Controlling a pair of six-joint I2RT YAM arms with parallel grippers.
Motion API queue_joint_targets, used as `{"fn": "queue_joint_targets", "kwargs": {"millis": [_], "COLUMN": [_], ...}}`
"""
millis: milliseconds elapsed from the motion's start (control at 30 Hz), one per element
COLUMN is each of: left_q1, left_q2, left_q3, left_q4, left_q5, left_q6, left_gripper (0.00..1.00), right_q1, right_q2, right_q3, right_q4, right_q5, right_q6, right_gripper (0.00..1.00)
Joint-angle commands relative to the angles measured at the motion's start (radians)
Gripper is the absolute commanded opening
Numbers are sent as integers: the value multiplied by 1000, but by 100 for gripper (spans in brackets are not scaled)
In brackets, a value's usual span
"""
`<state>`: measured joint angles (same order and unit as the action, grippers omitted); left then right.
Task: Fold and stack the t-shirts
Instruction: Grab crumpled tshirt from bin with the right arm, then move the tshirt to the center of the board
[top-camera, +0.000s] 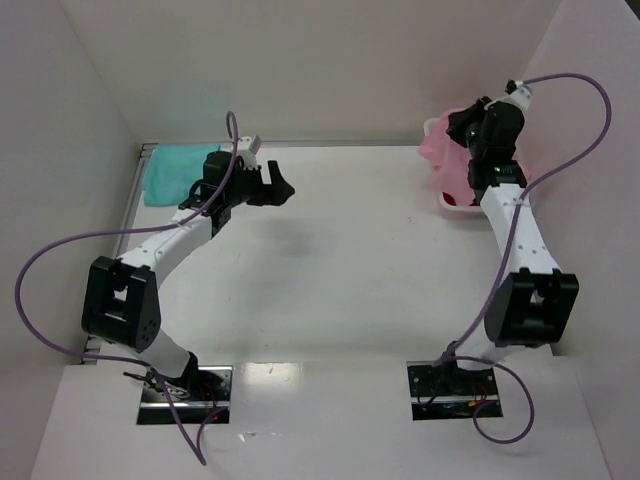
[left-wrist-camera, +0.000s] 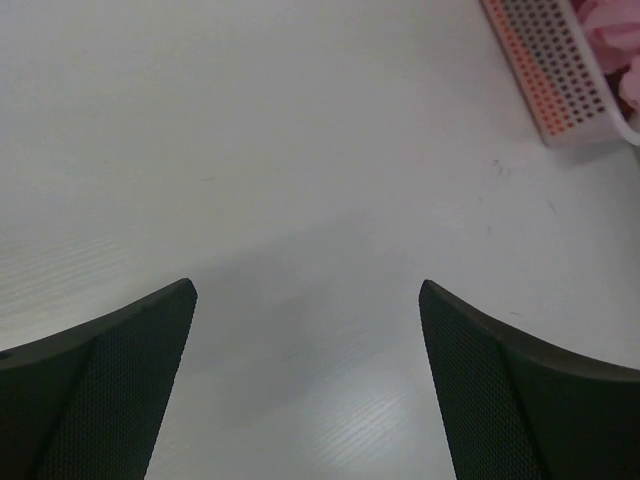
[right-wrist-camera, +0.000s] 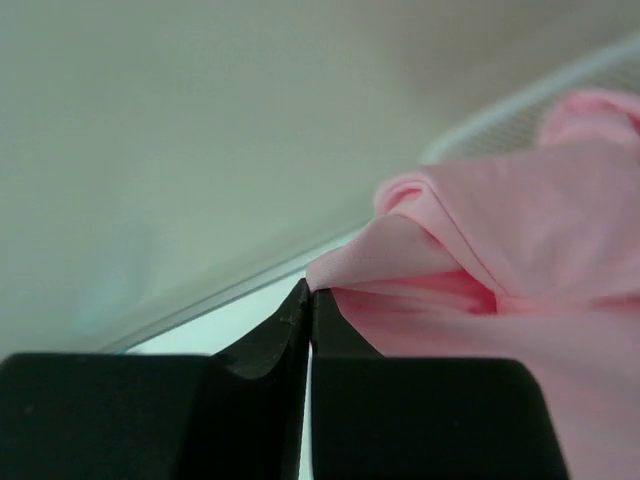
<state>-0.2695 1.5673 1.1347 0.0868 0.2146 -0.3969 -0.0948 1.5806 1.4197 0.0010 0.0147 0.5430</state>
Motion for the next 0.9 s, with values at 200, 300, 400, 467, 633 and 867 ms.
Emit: {"fn": "queue_joint_targets", "kwargs": {"millis": [200,300,400,467,633,867], "left_q1": [-19,-28,-82,-114,-163,-295], "left_q2": [-65,-112,-112,-87,-78,-6], "left_q3": [64,28,40,54,28,78], "left_q4": [131,200,232,247,334,358], "left_q5": [566,672,672,661,651,614], "left_q6": [133,153,144,123,66,99], "left_gripper": [100,100,100,100,100,100], "right_q1": [343,343,343,343,343,343], "right_q2": [-358,-435,-479,-479,-469,-469], "right_q3": [-19,-28,-47,-57,-102,-136], "right_q4": [62,38,37,37,56,68], "right_q5": [-189,-217,-217,-263,-305,-335], "right_q6": [-8,31,31,41,54,54], "right_gripper": [0,0,0,0,0,0]}}
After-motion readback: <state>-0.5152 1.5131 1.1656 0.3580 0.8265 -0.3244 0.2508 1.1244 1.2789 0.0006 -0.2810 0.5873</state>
